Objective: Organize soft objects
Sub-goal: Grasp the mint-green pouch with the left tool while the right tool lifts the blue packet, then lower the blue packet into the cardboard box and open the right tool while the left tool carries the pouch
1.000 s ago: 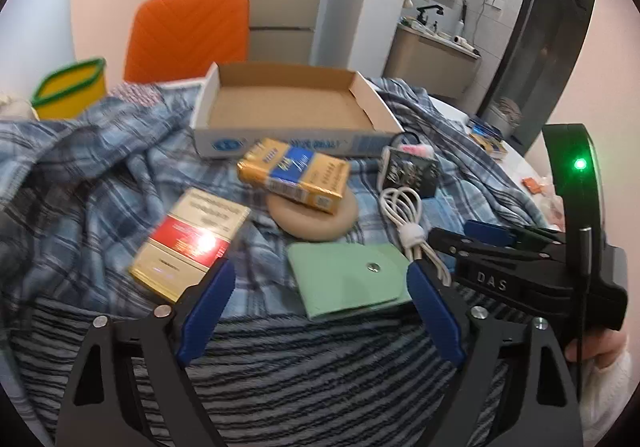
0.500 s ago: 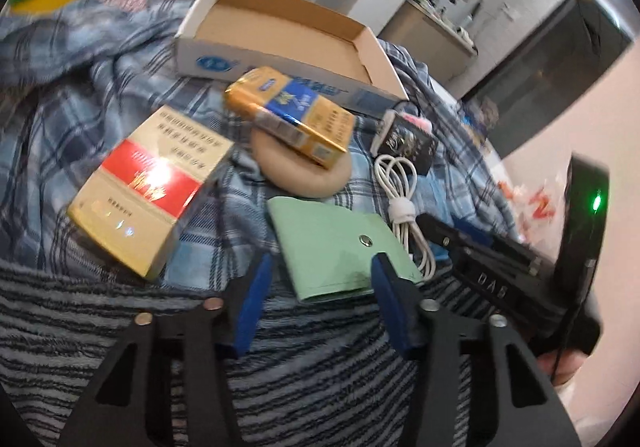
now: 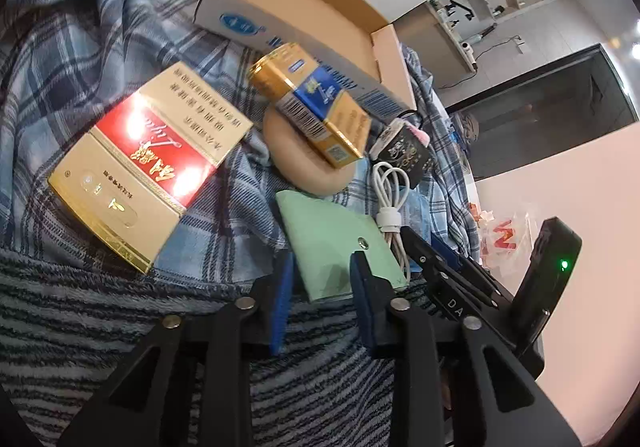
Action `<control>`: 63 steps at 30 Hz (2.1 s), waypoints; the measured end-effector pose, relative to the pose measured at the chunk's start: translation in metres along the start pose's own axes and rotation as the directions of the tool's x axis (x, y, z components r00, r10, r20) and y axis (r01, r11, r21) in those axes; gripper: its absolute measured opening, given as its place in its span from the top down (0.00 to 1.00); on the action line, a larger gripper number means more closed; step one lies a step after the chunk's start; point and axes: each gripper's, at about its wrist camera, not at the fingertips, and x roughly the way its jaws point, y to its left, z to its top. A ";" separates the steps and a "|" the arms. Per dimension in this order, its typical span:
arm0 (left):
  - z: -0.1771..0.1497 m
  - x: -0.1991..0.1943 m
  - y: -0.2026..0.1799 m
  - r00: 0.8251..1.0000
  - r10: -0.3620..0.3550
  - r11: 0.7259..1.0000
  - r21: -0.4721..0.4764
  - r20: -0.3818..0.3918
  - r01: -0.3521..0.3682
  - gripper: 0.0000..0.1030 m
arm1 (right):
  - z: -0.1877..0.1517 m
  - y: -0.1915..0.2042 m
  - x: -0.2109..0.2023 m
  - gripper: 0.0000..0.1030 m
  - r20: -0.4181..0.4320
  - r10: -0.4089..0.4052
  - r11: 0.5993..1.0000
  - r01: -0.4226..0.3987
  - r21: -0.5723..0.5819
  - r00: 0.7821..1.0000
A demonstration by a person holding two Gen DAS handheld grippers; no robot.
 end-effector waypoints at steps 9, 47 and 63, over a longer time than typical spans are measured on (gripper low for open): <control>0.015 0.004 0.025 0.982 -0.163 0.977 -0.157 -0.097 0.146 0.74 | -0.002 0.001 -0.004 0.65 0.017 0.021 1.000 -0.021 -0.005 1.000; -0.003 -0.046 -0.067 0.968 0.157 0.945 0.256 0.198 -0.206 0.94 | 0.004 0.004 -0.059 0.78 0.206 0.030 0.998 -0.018 -0.059 0.978; -0.006 -0.041 -0.077 0.930 0.252 0.897 0.296 0.269 -0.329 0.94 | 0.007 -0.010 -0.004 0.44 0.004 -0.029 1.000 0.029 -0.005 1.000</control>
